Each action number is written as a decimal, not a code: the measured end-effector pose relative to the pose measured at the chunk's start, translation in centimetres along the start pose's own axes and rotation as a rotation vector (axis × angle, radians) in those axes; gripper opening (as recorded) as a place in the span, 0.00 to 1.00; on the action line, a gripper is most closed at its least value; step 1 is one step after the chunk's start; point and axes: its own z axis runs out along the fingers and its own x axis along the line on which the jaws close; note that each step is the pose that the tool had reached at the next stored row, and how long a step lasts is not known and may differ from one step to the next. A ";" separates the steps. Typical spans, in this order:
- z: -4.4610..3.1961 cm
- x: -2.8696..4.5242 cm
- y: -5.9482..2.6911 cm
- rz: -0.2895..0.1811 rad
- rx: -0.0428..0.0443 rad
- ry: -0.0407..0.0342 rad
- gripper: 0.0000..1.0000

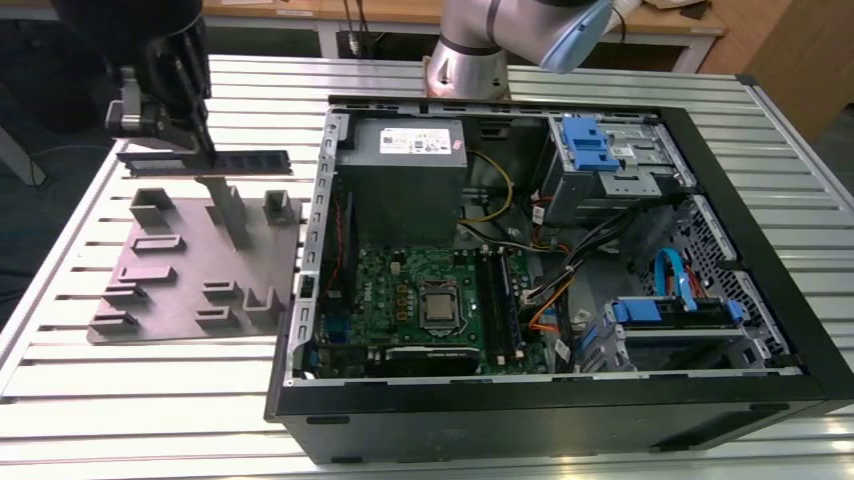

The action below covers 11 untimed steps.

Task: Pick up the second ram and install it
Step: 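Pick up the second ram and move it above second insertion slot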

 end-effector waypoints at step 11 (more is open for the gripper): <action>-0.20 0.10 -3.46 0.000 -0.0004 0.0000 0.14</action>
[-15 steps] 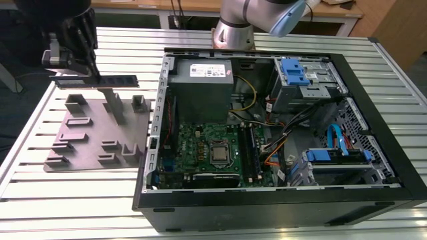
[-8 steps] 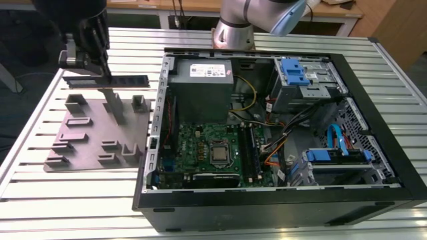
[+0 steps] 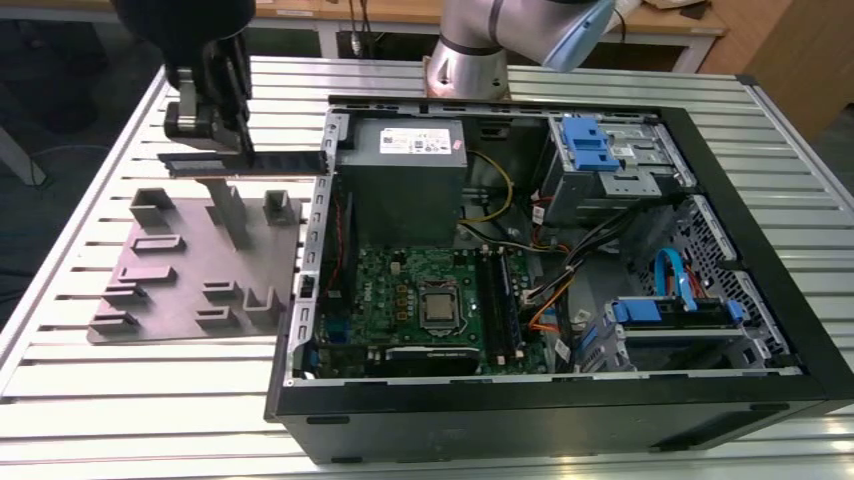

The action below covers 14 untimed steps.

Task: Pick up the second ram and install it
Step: 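Pick up the second ram and move it above second insertion slot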

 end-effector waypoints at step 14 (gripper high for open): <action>-0.25 0.14 -4.58 0.000 -0.0005 -0.0001 0.14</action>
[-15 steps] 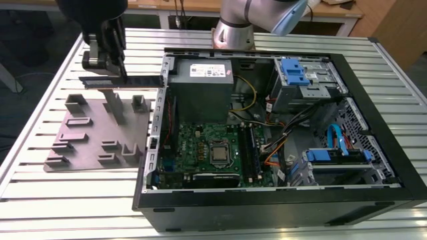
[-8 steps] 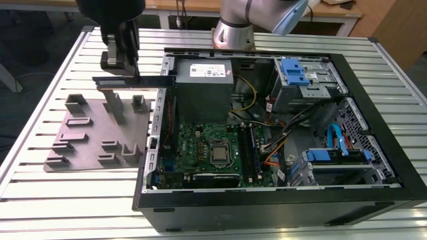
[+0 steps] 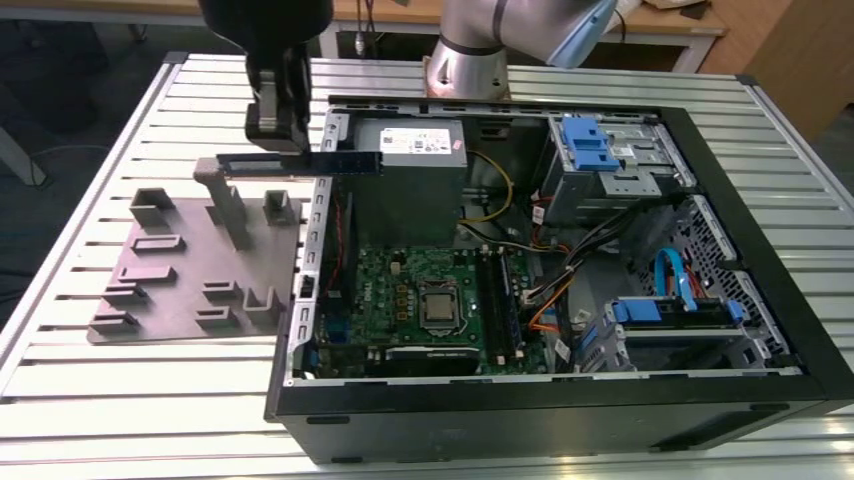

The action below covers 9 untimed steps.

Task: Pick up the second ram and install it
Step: 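Pick up the second ram and move it above second insertion slot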

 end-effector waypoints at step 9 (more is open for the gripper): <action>-0.15 0.08 -2.77 0.000 -0.0003 0.0000 0.14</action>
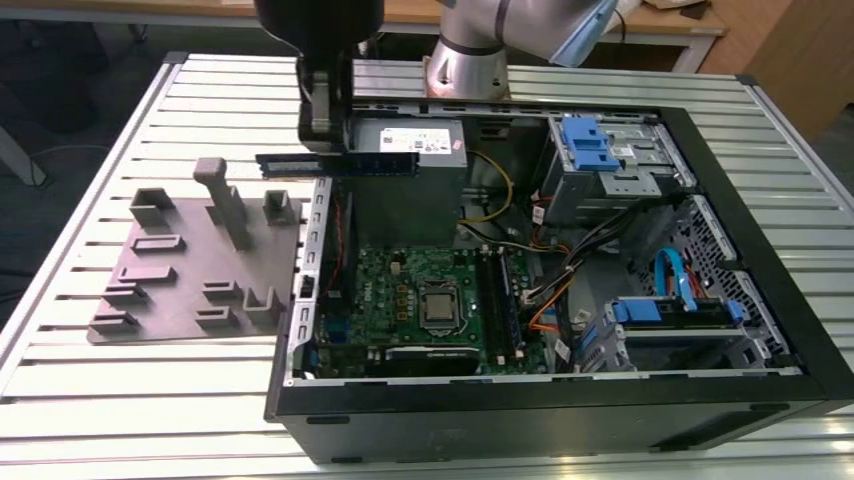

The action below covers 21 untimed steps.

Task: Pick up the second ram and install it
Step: 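Pick up the second ram and move it above second insertion slot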

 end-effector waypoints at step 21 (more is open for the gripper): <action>-0.36 0.19 -6.46 0.000 -0.0008 0.0000 0.14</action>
